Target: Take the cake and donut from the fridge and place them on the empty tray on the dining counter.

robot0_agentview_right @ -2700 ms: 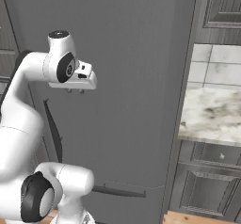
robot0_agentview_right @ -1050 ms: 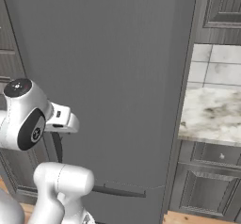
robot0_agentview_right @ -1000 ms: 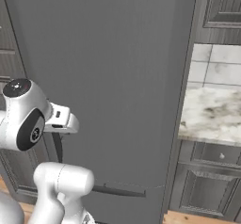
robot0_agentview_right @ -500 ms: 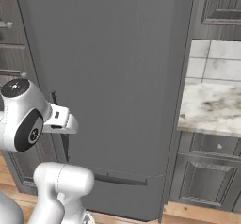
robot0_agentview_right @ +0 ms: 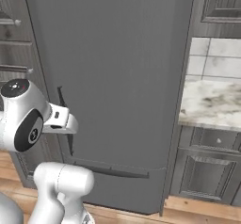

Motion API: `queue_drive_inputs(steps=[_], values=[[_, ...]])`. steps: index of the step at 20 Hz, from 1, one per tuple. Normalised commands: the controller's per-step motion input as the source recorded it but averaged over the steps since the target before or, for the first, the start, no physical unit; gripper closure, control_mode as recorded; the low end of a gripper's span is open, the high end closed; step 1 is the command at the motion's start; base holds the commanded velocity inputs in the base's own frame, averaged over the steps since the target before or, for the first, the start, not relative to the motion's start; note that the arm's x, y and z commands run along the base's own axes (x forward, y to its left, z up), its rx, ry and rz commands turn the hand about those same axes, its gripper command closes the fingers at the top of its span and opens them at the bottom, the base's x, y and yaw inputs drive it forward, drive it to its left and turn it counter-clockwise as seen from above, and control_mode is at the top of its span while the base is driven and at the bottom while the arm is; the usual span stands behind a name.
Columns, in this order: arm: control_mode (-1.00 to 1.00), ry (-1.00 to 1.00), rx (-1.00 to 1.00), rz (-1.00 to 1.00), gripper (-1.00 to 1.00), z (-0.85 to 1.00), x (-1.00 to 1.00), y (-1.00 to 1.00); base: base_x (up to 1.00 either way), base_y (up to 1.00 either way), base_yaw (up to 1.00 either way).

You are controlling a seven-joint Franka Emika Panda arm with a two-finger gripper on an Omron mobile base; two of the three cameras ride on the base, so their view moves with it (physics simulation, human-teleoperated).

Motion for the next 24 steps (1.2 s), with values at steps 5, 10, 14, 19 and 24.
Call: queue_drive_inputs(steps=[5, 10, 14, 19, 24], values=[[1.0, 0.0, 0.0, 0.0, -1.0, 0.0, 0.0, 0.0, -0.2, 0.37, 0.0], [1.0, 0.0, 0.0, 0.0, -1.0, 0.0, 0.0, 0.0, -0.22, 0.52, 0.0], [1.0, 0.0, 0.0, 0.0, -1.0, 0.0, 0.0, 0.0, -0.33, 0.53, 0.0], [1.0, 0.0, 0.0, 0.0, -1.0, 0.0, 0.0, 0.0, -0.43, 0.34, 0.0], [1.0, 0.0, 0.0, 0.0, -1.0, 0.0, 0.0, 0.0, -0.49, 0.14, 0.0]])
